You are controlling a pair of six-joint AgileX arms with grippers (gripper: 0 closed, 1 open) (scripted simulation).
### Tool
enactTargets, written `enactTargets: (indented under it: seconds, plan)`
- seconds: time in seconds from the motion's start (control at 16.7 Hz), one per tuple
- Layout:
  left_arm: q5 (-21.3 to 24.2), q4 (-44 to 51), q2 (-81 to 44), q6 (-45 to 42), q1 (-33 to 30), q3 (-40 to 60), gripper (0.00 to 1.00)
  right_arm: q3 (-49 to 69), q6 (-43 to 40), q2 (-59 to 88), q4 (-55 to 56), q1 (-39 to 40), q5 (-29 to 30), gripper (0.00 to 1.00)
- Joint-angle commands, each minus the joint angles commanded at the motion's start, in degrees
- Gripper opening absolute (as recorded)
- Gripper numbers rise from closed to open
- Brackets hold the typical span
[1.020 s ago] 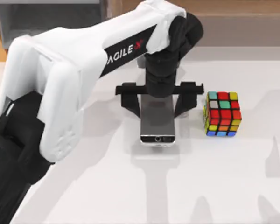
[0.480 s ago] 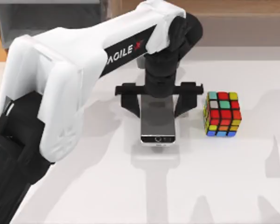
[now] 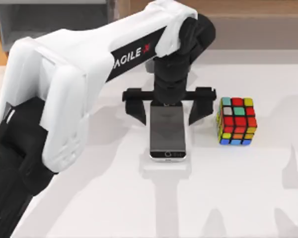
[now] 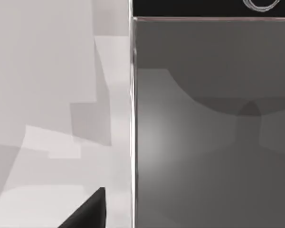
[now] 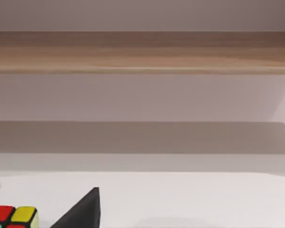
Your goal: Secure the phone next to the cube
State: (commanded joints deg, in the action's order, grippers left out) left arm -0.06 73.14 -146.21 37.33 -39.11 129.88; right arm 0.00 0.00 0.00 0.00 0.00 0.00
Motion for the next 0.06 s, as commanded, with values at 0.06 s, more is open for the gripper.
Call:
enactTargets:
  seconds: [0.06]
  plan:
    - [0.0,0.0,0.0,0.0,0.0,0.0,1.00,0.0,0.0,0.0,0.0,0.0,0.0,1.00]
